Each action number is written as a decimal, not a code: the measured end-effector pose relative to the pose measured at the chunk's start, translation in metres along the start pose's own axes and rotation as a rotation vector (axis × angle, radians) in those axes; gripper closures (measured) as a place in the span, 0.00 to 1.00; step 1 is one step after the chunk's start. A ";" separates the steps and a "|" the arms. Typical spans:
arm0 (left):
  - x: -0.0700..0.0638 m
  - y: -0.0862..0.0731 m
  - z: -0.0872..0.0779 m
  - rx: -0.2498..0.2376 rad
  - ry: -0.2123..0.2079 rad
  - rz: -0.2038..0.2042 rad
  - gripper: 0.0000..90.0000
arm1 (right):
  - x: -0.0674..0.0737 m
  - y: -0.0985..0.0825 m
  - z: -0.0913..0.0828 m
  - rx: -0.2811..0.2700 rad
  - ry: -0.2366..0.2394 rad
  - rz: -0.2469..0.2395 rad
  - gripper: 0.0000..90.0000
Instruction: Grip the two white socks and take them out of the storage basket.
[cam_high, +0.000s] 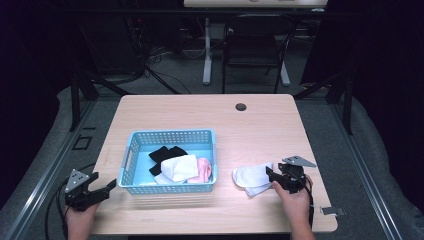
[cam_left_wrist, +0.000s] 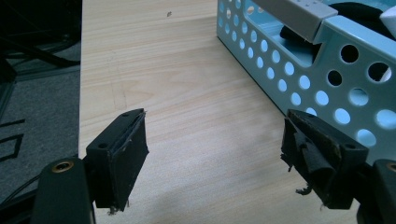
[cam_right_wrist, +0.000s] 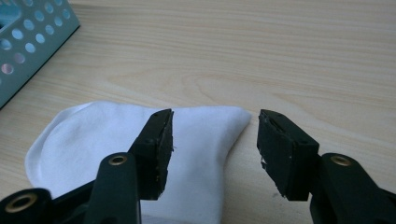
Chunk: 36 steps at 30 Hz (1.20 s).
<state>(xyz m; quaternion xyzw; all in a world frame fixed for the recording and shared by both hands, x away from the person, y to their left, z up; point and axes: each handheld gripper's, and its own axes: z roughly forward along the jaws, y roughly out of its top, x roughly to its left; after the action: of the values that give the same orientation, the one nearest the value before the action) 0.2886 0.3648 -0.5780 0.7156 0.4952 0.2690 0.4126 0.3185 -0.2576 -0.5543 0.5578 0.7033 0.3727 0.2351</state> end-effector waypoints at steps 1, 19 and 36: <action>0.000 0.000 0.000 0.003 0.001 0.001 0.25 | 0.001 0.001 -0.001 -0.002 0.000 -0.004 0.50; 0.000 0.000 -0.001 0.004 0.005 0.001 0.25 | 0.015 0.024 -0.016 -0.014 0.018 -0.038 0.49; 0.000 0.000 0.000 0.002 0.002 -0.002 0.25 | 0.052 0.082 -0.033 -0.032 0.067 -0.156 0.50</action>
<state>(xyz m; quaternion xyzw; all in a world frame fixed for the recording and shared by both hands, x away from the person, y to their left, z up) 0.2884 0.3649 -0.5779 0.7152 0.4966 0.2687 0.4118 0.3300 -0.2081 -0.4654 0.4848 0.7459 0.3829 0.2489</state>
